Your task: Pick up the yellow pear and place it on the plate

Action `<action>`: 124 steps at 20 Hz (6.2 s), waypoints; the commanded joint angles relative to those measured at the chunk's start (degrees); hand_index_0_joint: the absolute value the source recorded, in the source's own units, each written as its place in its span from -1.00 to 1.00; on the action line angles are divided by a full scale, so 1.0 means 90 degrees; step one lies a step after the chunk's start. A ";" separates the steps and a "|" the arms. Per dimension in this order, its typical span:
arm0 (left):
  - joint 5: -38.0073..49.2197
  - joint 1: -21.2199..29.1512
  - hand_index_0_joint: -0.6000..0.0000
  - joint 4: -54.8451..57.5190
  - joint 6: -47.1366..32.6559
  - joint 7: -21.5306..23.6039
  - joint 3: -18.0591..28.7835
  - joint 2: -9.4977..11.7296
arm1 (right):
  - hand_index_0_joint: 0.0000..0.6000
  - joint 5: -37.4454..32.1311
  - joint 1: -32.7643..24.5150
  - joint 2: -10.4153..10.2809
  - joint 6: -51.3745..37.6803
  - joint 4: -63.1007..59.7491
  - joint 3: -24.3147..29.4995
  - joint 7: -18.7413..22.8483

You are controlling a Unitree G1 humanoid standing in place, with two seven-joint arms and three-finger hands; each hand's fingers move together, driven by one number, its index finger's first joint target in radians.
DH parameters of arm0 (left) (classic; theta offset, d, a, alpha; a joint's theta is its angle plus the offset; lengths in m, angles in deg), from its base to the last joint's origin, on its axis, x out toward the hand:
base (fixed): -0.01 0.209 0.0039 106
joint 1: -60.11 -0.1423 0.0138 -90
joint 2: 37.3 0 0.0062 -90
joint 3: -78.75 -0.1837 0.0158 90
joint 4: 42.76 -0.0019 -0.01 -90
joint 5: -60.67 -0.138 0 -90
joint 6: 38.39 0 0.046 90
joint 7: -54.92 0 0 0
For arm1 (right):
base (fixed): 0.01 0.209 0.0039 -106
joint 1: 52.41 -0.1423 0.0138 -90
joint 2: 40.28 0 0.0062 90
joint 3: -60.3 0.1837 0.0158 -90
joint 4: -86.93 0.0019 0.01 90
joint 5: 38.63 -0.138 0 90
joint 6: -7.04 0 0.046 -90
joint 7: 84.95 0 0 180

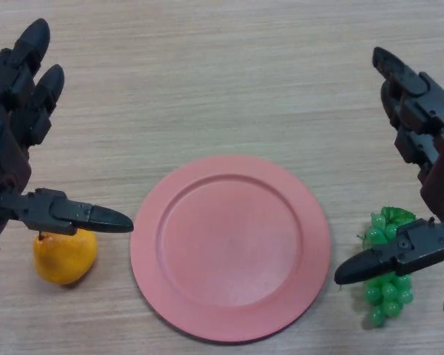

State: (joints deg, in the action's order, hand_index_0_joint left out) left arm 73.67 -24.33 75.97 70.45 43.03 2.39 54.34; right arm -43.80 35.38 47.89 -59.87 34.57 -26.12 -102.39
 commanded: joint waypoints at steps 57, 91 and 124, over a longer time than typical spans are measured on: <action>-0.0789 0.0972 1.00 -0.8187 -0.6771 0.0423 -0.0100 0.0930 | -1.00 0.0197 -0.0161 0.0042 -0.0583 0.0451 0.0036 0.0499; -0.2013 0.1053 -1.00 -0.4744 -0.4408 0.0548 -0.1764 -0.0716 | -1.00 0.0005 0.0363 0.0050 -0.0517 0.1215 0.0641 0.0381; 0.0502 -0.0424 1.00 0.0351 -0.1080 0.0168 0.0151 -0.0150 | -1.00 0.0165 0.0121 0.0049 -0.0876 0.0898 0.0202 0.0400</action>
State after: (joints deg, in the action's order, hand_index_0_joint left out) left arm 76.66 -30.12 75.74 65.82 42.82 0.05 50.85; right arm -43.32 38.46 47.24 -58.20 40.09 -25.90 -100.04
